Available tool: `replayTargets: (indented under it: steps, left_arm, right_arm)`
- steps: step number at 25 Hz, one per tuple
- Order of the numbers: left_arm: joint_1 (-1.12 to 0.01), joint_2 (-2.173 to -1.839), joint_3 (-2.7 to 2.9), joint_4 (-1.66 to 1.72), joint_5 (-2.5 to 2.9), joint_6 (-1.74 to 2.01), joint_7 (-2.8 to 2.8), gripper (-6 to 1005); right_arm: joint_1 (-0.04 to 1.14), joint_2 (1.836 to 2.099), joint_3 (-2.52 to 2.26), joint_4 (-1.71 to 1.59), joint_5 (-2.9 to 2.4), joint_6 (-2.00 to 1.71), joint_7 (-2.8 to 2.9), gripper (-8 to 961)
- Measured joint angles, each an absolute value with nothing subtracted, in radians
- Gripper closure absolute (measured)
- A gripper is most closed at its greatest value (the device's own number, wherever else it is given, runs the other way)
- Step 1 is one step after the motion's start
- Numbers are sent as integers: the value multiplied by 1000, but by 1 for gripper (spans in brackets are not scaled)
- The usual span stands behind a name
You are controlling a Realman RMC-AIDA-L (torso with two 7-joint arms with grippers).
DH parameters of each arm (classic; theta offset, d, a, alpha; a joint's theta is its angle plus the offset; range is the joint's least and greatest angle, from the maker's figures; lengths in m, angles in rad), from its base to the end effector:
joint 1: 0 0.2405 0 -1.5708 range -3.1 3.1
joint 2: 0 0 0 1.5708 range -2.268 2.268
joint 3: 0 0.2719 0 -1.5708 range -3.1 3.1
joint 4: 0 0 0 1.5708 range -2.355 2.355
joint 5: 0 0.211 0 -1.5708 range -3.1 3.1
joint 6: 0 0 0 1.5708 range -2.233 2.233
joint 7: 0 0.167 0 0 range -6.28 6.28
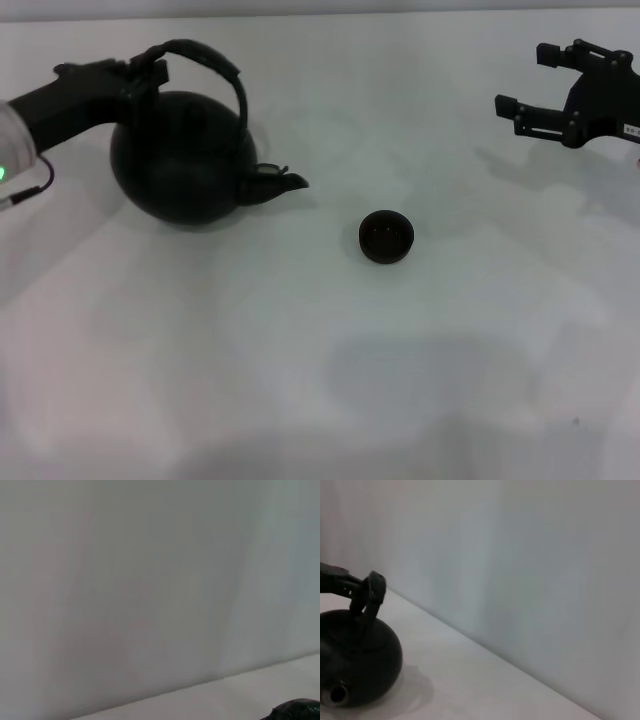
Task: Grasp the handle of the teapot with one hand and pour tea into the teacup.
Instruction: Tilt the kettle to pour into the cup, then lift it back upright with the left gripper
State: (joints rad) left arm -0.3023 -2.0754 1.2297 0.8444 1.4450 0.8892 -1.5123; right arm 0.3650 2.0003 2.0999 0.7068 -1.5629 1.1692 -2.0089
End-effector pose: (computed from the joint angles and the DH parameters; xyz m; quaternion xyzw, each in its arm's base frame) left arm -0.2926 0.3804 -0.0204 -0.8489 -0.3197 -0.2419 0.3443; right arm 0.3092 0.3679 0.0022 -0.9168 0.1487 0.1909 0.3178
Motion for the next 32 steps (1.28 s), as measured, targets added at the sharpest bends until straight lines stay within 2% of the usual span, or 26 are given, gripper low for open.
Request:
replayTargets:
  steps: [19, 32]
  left_arm:
    - [-346, -2076, 1378, 1200, 1971, 870, -1997, 825]
    - [-377, -2074, 1463, 1304, 2158, 886, -2169, 831]
  right_arm:
    - [355, 2000, 2121, 704, -1457, 1173, -2046, 88]
    - [356, 2000, 2126, 699, -1435, 1173, -2049, 88]
